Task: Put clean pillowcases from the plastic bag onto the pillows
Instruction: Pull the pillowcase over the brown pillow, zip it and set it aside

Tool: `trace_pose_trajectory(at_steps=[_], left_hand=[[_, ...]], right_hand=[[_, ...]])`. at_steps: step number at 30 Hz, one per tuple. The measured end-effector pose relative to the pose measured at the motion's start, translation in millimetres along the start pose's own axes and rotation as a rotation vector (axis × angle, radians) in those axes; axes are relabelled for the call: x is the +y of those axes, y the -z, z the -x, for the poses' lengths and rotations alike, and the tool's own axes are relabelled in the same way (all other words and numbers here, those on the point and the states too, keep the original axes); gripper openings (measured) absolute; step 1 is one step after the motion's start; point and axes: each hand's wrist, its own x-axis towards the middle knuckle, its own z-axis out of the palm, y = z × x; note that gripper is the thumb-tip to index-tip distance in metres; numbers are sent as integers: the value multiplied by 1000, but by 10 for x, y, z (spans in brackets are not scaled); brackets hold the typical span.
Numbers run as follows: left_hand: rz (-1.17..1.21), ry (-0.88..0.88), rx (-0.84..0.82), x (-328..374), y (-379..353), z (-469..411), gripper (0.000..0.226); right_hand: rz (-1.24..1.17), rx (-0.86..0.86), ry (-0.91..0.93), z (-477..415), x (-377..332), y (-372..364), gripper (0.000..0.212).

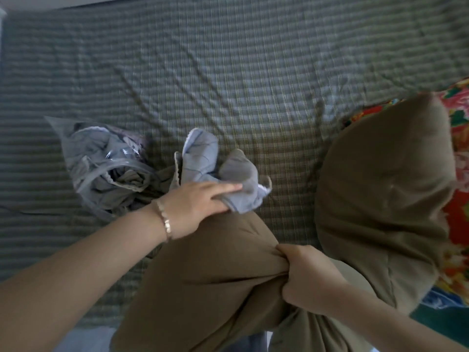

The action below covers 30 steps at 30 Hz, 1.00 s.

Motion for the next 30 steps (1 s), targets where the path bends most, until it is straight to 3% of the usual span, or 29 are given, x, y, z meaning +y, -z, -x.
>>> trace_pose_trajectory(at_steps=[4, 6, 8, 10, 11, 15, 20, 23, 26, 28, 30], left_hand=[[-37, 123, 71, -23, -106, 460, 57], [19, 349, 136, -12, -126, 582, 55], [154, 687, 105, -19, -152, 599, 50], [252, 849, 31, -52, -224, 597, 22], [255, 834, 41, -72, -241, 614, 16], [281, 771, 45, 31, -301, 778, 27], [244, 634, -85, 191, -583, 967, 62], [354, 813, -46, 333, -820, 1096, 58], [437, 944, -12, 675, -901, 1041, 36], [455, 793, 81, 984, -760, 857, 24], [287, 427, 154, 1337, -679, 568, 17]], right_hand=[[-61, 113, -120, -47, 181, 34, 59], [-127, 144, -174, -57, 253, 93, 48], [-199, 147, -237, -56, 313, 153, 35], [-280, 167, -277, -53, 386, 184, 31], [-315, 177, -299, -59, 431, 193, 33], [-387, 173, -401, -62, 553, 204, 35], [-394, 168, -431, -17, 601, 99, 36], [-412, 157, -477, 3, 619, 40, 36], [-439, 171, -524, -4, 644, 47, 36], [-440, 172, -540, -25, 640, 65, 34], [-420, 159, -563, -45, 599, 74, 21]])
